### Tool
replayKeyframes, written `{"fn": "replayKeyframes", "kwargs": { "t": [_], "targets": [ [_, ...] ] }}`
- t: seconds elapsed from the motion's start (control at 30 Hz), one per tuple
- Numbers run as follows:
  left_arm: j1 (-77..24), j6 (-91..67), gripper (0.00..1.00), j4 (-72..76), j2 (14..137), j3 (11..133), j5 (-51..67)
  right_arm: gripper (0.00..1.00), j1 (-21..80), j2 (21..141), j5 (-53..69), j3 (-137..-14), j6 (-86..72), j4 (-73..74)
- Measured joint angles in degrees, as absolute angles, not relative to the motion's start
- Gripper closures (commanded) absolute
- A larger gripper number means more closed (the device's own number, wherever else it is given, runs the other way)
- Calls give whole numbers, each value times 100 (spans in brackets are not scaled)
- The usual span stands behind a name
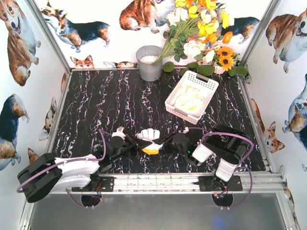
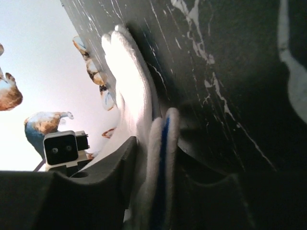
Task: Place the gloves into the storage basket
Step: Pick up the glove from the center of the board.
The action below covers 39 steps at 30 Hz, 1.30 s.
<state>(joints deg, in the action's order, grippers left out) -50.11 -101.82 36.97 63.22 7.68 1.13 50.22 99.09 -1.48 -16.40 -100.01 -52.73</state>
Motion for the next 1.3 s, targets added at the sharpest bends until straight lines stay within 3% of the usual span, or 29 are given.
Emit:
{"fn": "replayKeyframes", "kwargs": {
  "t": [0.2,0.43,0.67,0.93,1.3],
  "targets": [
    [-5011,-10178,100,3201,5916,768,174,100,5019,9723,-86,-1682,-9872,-5109],
    [-4976,-9983,100,2862,5695,926,287,100,4836,8739,-8,-1782,-9472,-4289],
    [-4709,-9192,100,2261,5863,2043,600,100,4274,7561,204,-2346,-8825,-2930],
    [-4462,-7852,100,1347,7083,4246,1120,100,3218,6694,624,-3199,-7931,-1833],
    [-4211,-6077,100,489,9734,7640,2016,100,1474,6705,1470,-3837,-6997,-1350]
  ]
}}
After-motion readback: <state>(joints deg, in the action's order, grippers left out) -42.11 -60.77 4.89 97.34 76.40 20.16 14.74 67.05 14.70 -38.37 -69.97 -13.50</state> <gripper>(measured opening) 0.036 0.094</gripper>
